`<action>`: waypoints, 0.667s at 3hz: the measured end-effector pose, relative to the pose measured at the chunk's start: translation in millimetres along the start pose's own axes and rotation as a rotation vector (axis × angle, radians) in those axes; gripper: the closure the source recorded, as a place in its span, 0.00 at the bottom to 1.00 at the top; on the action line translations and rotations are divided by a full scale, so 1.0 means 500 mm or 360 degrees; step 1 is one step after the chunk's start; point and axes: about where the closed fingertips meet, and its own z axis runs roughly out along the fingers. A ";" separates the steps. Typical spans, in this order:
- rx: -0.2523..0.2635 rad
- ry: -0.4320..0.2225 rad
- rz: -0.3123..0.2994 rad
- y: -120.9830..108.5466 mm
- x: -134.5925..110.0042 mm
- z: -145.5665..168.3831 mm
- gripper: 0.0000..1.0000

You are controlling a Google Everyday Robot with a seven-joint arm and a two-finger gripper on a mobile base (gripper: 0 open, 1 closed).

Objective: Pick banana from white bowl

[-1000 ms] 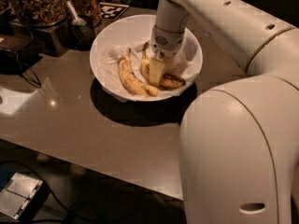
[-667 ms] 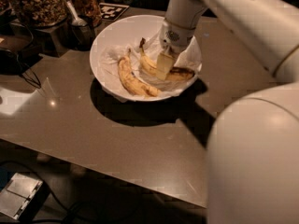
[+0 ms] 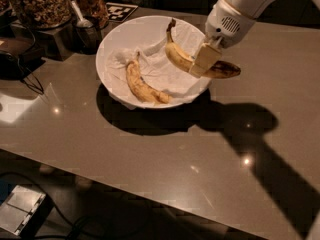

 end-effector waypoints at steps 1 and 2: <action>0.0051 -0.0089 -0.0123 0.058 0.041 -0.068 1.00; 0.0117 -0.0146 -0.0185 0.116 0.097 -0.118 1.00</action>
Offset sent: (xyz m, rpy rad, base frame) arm -0.1251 -0.0842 0.0535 0.0719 -0.1901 0.0849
